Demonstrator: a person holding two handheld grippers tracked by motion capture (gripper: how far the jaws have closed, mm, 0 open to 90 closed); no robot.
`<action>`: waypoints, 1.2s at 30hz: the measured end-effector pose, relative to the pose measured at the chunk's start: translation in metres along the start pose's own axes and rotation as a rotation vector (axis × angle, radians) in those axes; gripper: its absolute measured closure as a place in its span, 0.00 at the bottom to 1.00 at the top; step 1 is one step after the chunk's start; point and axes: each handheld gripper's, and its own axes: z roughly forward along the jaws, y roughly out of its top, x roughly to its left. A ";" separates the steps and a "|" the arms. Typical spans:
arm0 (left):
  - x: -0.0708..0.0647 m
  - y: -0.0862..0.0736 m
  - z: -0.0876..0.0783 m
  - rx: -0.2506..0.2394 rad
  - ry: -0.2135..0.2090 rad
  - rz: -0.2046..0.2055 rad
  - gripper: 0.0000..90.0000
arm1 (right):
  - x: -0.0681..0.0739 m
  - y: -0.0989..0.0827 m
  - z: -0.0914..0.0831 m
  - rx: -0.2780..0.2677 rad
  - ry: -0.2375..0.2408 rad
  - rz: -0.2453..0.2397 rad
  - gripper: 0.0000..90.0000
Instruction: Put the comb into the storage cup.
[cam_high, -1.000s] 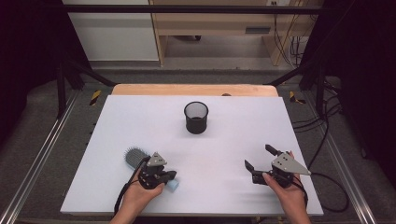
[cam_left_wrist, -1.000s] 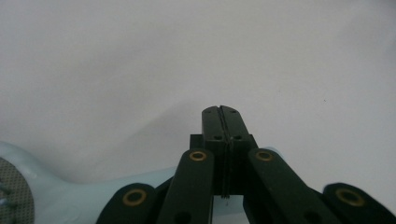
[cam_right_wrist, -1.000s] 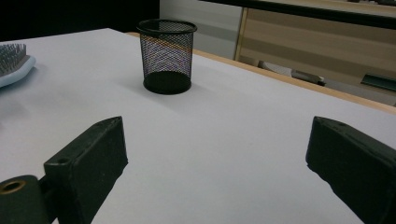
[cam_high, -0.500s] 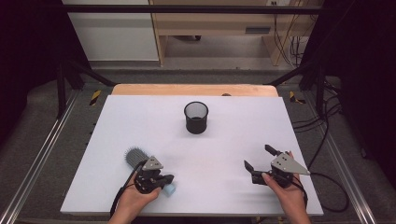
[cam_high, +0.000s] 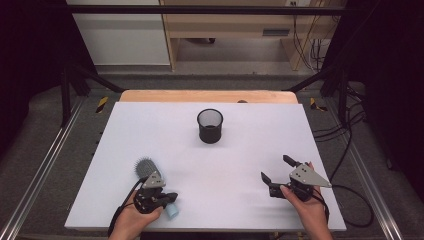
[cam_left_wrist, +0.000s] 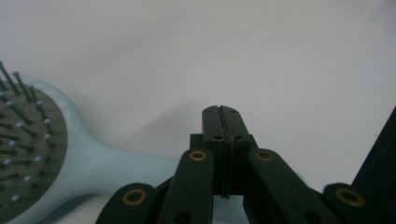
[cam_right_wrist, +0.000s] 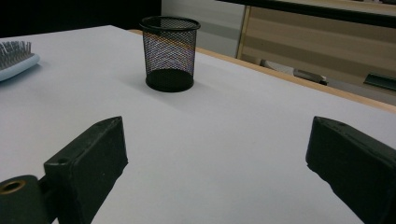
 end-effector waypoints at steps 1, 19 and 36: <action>0.000 -0.001 -0.001 0.002 0.001 0.000 1.00 | 0.000 0.000 0.000 0.000 0.000 0.000 0.06; 0.015 -0.022 -0.021 0.092 0.061 0.017 1.00 | 0.000 -0.001 0.002 0.004 0.005 0.000 0.06; 0.042 -0.039 -0.046 0.106 0.132 -0.031 1.00 | 0.001 -0.001 0.003 0.009 0.006 0.000 0.06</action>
